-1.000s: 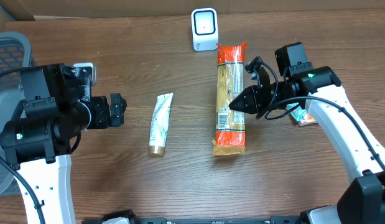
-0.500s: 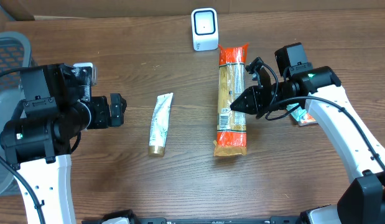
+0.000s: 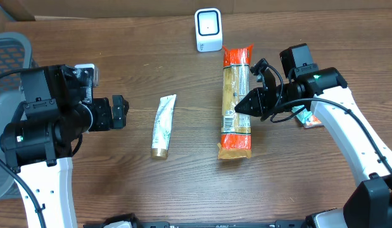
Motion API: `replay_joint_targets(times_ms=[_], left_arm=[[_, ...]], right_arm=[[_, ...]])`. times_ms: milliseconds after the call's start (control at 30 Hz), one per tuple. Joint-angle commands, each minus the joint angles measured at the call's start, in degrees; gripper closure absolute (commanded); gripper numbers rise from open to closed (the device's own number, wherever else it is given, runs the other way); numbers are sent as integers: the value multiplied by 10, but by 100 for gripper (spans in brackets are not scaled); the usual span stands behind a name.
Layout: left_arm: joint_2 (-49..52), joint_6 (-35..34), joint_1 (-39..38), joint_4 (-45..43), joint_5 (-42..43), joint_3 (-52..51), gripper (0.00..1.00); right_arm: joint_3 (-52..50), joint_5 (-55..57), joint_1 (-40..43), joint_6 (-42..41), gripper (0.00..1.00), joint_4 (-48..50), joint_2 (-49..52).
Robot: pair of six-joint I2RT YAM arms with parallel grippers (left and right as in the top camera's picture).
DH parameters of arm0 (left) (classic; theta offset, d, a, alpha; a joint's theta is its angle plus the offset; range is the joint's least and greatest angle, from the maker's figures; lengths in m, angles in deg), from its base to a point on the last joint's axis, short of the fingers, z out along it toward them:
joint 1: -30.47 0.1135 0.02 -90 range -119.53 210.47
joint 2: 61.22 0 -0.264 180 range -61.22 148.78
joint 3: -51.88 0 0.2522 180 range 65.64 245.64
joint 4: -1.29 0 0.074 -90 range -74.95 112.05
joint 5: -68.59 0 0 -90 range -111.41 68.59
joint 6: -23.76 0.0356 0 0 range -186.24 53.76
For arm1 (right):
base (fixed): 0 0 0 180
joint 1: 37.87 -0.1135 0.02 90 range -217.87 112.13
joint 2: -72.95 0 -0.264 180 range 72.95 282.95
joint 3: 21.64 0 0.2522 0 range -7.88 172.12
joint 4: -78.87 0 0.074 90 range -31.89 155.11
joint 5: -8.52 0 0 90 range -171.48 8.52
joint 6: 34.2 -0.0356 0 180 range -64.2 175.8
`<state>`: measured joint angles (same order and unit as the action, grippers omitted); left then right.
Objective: Scan the item barcode
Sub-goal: 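Lift the pasta bag and carry it to the white scanner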
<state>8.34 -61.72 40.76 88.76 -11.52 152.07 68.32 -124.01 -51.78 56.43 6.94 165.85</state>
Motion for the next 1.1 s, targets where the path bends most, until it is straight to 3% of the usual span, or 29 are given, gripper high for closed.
replay_joint_targets(times_ms=[0, 300, 433, 567, 767, 933, 1067], left_arm=[[2, 7, 3, -2, 6, 9, 0], [2, 7, 3, -2, 6, 9, 0], [2, 7, 3, -2, 6, 9, 1], [2, 7, 3, -2, 6, 9, 0], [2, 7, 3, -2, 6, 9, 1], [2, 7, 3, -2, 6, 9, 0], [2, 7, 3, -2, 6, 9, 0]], right_arm=[[20, -34, 2, 7, 96, 7, -18], [52, -22, 1, 14, 96, -18, -18], [147, 58, 0, 13, 97, -71, -18], [226, 237, -24, 7, 97, -70, -18], [228, 483, -97, 17, 96, 74, 12], [228, 629, -140, 186, 96, 261, 83], [228, 664, -146, 302, 96, 426, 153]])
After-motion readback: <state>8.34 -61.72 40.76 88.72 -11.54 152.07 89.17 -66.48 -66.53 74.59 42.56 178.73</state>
